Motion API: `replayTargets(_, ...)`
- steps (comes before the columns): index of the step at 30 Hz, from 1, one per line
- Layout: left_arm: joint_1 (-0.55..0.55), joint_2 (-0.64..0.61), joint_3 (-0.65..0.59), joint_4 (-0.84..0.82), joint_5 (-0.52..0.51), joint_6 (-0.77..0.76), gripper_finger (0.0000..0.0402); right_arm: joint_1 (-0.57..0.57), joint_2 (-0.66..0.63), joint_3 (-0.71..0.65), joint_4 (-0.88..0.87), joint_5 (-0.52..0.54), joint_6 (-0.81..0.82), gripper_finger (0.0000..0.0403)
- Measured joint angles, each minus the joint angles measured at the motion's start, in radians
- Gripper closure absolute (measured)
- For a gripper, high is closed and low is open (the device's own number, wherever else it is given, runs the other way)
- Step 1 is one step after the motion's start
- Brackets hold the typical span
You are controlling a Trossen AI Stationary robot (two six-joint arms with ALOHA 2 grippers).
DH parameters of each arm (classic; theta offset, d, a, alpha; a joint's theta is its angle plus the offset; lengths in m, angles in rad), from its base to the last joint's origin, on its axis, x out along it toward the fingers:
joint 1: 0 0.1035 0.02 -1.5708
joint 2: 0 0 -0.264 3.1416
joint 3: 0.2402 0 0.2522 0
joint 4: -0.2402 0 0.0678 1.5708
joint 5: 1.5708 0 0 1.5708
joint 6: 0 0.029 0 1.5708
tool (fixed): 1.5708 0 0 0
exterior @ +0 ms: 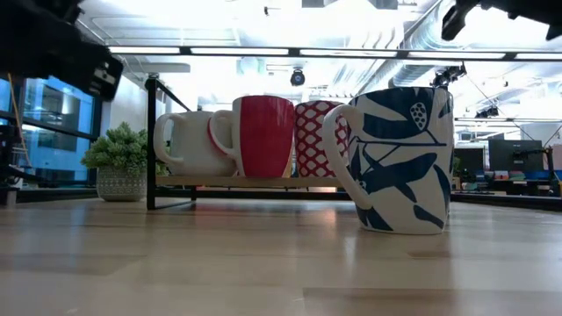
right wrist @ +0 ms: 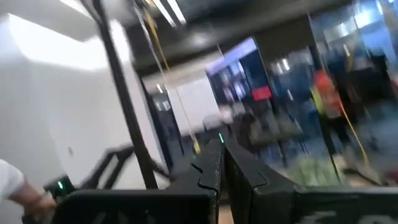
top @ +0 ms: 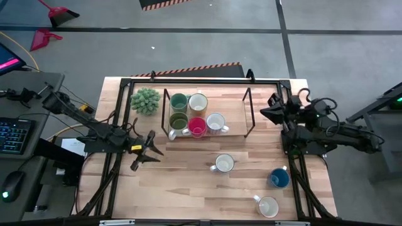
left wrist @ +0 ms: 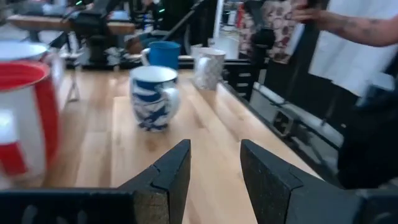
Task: Place coffee mugs
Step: Put the dark blue mug on the shelf
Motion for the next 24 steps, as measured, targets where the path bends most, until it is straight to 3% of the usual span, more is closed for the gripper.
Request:
replayTargets(5,0.072,0.0,0.0,0.013,0.01,-0.062,0.0273,0.032,0.112,0.193,-0.397,-0.057,0.091,0.0396)
replayTargets(10,0.113,0.0,0.0,0.023,0.048,-0.026,0.0273,0.118,0.228,0.451,-0.757,-0.097,0.144,0.0396)
replayTargets(17,0.144,0.0,0.0,0.038,0.051,-0.02,0.0273,0.267,0.373,0.742,-1.176,0.029,0.272,0.0396)
replayTargets(21,0.15,0.0,0.0,0.066,0.051,-0.019,0.0273,0.397,0.447,0.78,-1.365,0.14,0.421,0.0396)
replayTargets(24,0.15,0.0,0.0,0.089,0.049,-0.017,0.0273,0.501,0.491,0.771,-1.377,0.165,0.526,0.0396)
